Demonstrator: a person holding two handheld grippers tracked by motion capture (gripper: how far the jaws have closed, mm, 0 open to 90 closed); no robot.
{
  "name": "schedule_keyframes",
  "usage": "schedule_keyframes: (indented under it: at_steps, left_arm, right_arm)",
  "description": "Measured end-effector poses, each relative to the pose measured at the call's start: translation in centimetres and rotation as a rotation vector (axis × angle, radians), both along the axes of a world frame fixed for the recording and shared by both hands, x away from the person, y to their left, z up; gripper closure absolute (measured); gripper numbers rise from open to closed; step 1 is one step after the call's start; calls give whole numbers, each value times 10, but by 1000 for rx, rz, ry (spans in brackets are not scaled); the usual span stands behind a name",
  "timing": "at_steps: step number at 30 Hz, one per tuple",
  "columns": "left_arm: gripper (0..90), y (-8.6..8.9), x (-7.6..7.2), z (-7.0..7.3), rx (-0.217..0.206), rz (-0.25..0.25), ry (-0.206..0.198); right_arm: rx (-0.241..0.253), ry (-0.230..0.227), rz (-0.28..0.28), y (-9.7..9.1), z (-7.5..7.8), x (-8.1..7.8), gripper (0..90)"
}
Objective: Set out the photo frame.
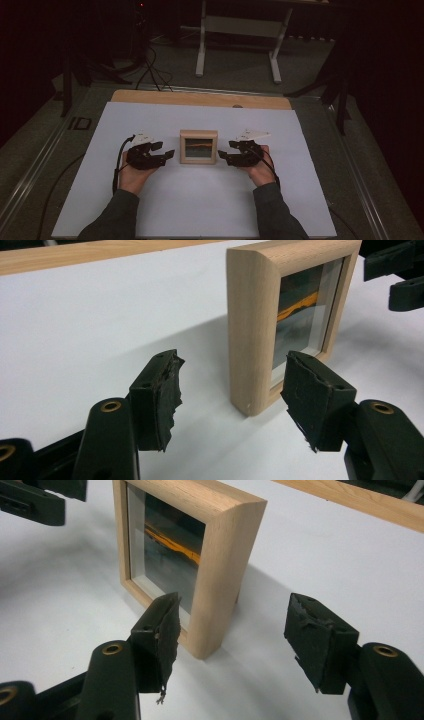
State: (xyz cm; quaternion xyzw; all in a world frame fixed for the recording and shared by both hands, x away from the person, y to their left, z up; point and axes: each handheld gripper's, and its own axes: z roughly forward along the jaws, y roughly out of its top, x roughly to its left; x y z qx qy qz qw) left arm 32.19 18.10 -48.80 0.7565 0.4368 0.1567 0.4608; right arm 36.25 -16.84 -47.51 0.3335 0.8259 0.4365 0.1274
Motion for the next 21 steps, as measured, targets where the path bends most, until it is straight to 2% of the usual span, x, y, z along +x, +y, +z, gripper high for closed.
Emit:
schedule_keyframes:
  at_steps: [8,14,17,18,19,21]
  left_arm:
    - [393,13,-15,0,0,9,-6]
    - [392,25,-27,-7,3,35,9]
    - [391,30,-35,-11,40,58,5]
    - [392,30,-35,-11,40,58,5]
    - [392,32,-40,-14,77,73,-8]
    - [390,33,-41,-15,89,80,-6]
  right_arm:
    - [4,8,-15,-11,0,-10,365]
    - [8,23,-34,-25,-4,-20,353]
    - [10,33,-51,-35,-9,-28,338]
    - [13,34,-59,-39,-12,-31,334]
    - [11,34,-66,-43,-16,-35,329]
    - [-3,42,-87,-51,-23,-40,326]
